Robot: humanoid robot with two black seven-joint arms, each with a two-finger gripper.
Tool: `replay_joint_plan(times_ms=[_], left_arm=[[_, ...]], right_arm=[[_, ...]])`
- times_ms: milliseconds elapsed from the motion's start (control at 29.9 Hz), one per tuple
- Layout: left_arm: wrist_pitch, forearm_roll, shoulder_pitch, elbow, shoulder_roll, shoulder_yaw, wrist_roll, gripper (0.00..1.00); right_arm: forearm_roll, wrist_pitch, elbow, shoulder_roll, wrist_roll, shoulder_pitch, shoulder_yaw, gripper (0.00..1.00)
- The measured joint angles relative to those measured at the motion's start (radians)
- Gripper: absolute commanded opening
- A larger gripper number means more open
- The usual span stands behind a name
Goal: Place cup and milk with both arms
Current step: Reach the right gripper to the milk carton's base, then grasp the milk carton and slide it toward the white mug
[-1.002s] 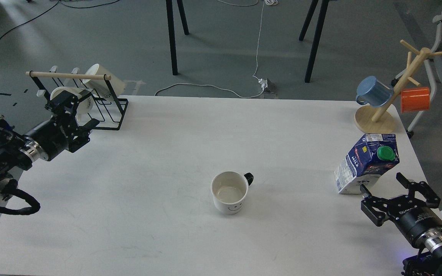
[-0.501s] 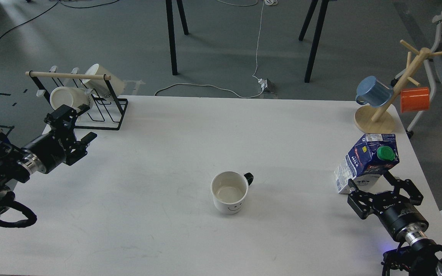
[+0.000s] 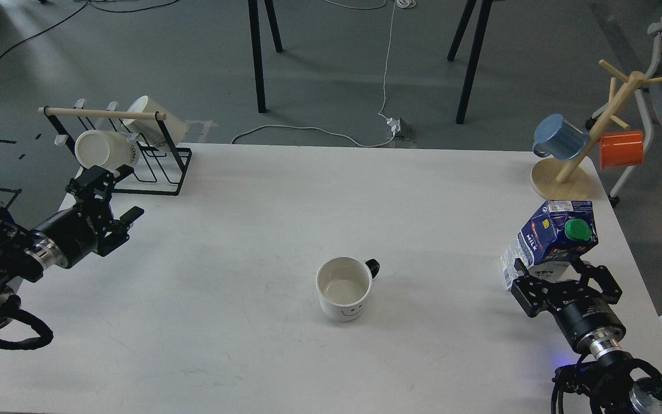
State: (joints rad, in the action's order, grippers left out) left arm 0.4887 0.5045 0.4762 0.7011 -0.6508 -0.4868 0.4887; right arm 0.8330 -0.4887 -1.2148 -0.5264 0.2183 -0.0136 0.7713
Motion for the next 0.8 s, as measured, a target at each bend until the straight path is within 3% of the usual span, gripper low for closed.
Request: replay_joint_plan(times_ms=[134, 301, 501, 801], left_arm=[[0.0, 0.0, 0.0, 0.0, 0.005, 0.001, 0.0, 0.99], [0.0, 0.0, -0.006, 0.0, 0.009, 0.002, 0.0, 0.99], [0.0, 0.001, -0.017, 0.0, 0.01, 0.004, 0.0, 0.99], [0.0, 0.002, -0.019, 0.0, 0.011, 0.005, 0.0, 0.99]], right_arm=[[-0.003, 0.0, 0.001, 0.009, 0.0, 0.002, 0.002, 0.62], [-0.004, 0.0, 0.001, 0.009, 0.003, 0.004, 0.003, 0.47], [-0.006, 0.0, -0.001, 0.01, 0.026, 0.007, 0.004, 0.39], [-0.068, 0.0, -0.076, 0.031, 0.026, 0.011, -0.007, 0.38]])
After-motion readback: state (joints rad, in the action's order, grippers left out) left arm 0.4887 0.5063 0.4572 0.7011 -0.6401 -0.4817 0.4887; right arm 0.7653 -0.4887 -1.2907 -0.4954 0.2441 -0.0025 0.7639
